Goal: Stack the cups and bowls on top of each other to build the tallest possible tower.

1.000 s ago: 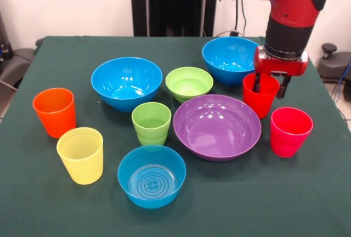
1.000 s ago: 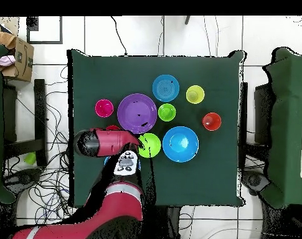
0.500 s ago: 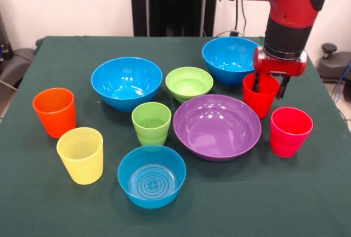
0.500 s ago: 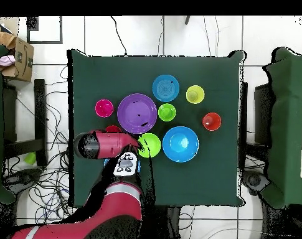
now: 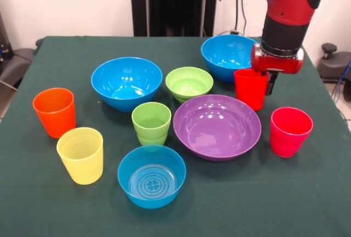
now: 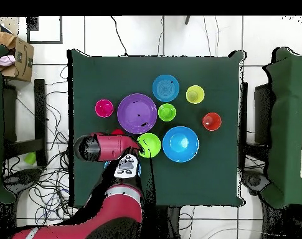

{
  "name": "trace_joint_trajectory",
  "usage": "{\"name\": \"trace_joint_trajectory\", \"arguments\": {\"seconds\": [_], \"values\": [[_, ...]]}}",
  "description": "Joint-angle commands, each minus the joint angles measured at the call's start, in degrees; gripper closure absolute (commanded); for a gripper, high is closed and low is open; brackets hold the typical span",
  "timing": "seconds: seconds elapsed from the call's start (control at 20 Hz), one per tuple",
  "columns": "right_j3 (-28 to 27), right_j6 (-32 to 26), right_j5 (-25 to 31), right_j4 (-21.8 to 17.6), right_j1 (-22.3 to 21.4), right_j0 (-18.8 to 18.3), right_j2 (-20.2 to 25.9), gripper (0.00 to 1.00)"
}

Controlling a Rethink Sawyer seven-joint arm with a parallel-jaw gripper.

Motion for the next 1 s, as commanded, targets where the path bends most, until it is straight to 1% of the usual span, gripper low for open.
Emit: {"name": "trace_joint_trajectory", "arguments": {"seconds": [0.05, 0.4, 0.45, 0.65, 0.7, 1.0], "values": [[2.69, 10.62, -3.59, 0.95, 0.45, 0.76, 3.47, 1.0], [2.98, 11.87, -4.94, 0.8, 0.19, 1.18, 3.0, 1.0], [3.01, 11.81, -3.94, 0.93, -0.19, 1.03, 3.09, 1.0], [5.01, 13.0, -0.07, 1.62, -4.05, 2.18, 2.3, 1.0], [5.82, 13.04, 1.63, 2.1, -5.1, 1.57, 2.94, 1.0], [6.54, 12.91, 4.8, 2.09, -7.61, 1.92, 1.78, 1.0]]}}
